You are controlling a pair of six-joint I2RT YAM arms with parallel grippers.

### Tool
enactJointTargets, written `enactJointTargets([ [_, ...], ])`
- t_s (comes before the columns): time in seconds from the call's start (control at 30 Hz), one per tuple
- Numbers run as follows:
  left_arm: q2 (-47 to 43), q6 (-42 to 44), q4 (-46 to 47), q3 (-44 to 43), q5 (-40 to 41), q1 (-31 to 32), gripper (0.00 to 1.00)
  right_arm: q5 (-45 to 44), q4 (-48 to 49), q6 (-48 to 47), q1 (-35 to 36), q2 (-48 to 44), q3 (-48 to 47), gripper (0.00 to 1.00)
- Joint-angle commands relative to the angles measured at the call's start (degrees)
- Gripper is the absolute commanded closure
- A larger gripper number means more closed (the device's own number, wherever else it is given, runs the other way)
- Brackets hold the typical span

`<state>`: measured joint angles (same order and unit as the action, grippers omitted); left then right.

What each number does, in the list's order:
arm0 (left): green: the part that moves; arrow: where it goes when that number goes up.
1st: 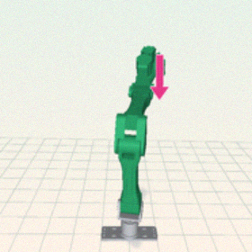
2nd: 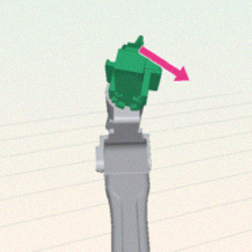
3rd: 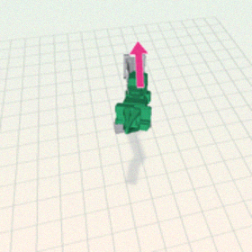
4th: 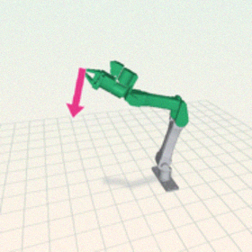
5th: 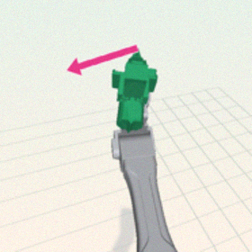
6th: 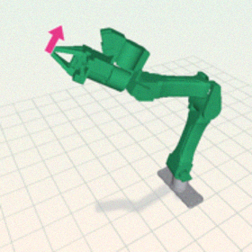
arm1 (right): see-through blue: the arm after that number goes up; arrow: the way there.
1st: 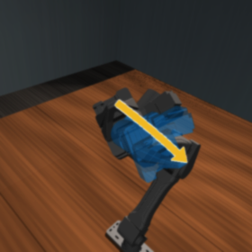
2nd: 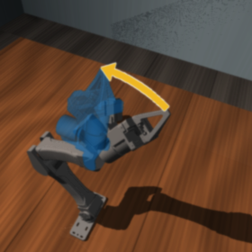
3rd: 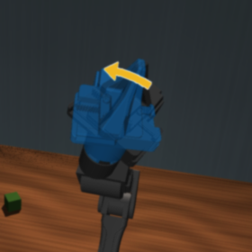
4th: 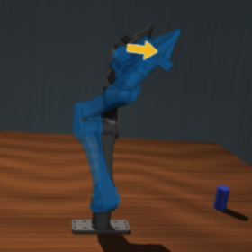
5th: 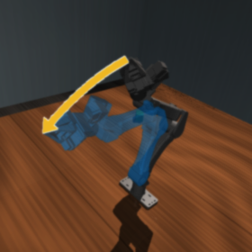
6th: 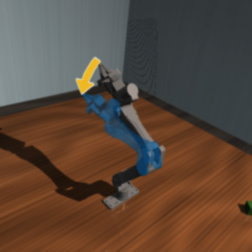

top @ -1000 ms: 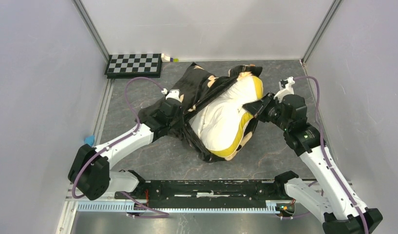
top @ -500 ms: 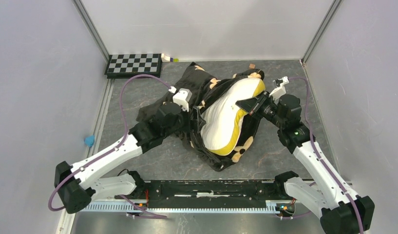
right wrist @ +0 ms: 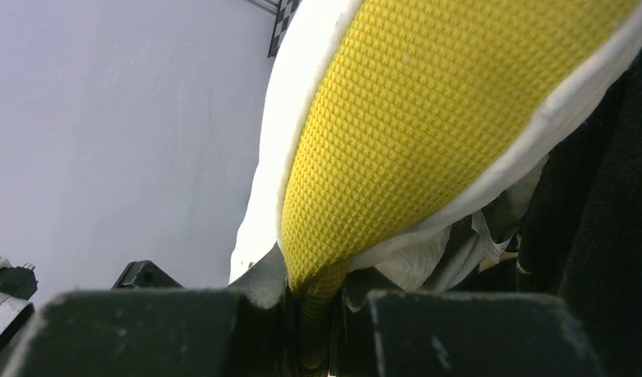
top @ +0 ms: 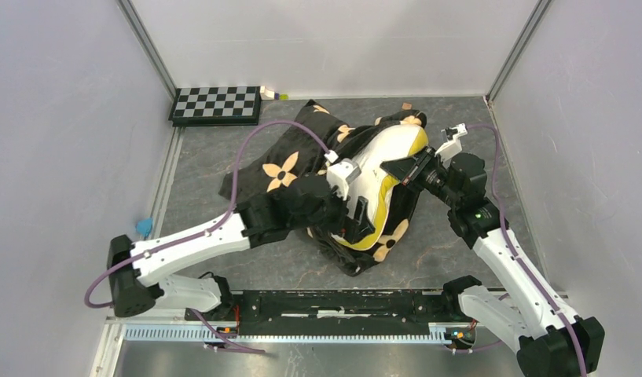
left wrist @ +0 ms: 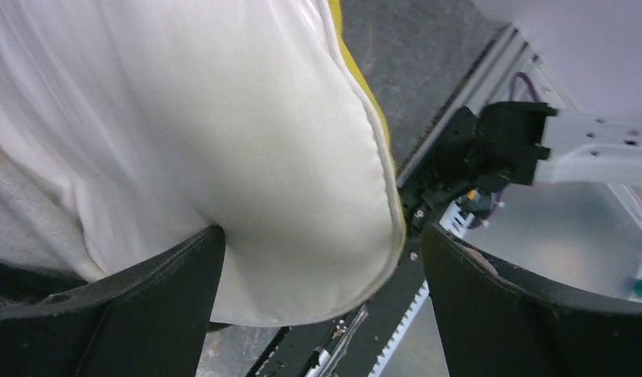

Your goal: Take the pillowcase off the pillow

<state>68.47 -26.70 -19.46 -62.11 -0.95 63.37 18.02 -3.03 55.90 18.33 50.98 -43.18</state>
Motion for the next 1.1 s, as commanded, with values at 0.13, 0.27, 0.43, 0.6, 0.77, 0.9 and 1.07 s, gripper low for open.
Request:
enactJointTargets([
  [0.13,11.3,1.0,-12.8,-12.7,25.1,1.4,0.0,0.3,7.5,0.9,0.2,-1.1,-0.2,1.0],
  [0.27,13.2,2.6,-17.5,-16.8,32.3,1.5,0.0,-0.6,6.2,0.1,0.2,-1.6,-0.2,1.0],
  [0.43,14.3,6.0,-17.4,-18.5,28.8,1.4,0.79,-1.0,5.6,-0.9,0.3,-1.6,-0.2,0.86],
  [0.6,7.8,6.2,-7.6,-13.8,24.7,-2.7,0.98,-1.8,5.0,-3.9,0.1,-1.6,2.2,0.64],
  [0.77,6.1,6.7,-7.4,-17.2,18.4,-6.4,0.98,-0.2,11.2,-7.6,-0.3,-3.9,7.8,0.21],
  [0.9,5.3,7.3,-8.4,-19.8,18.2,-7.6,0.98,-5.2,8.8,-12.5,-1.0,-6.2,7.5,0.02],
  [1.07,3.8,7.7,-9.0,-21.7,17.8,-8.5,0.98,-15.3,3.8,-25.0,-1.2,-10.5,5.5,0.02],
])
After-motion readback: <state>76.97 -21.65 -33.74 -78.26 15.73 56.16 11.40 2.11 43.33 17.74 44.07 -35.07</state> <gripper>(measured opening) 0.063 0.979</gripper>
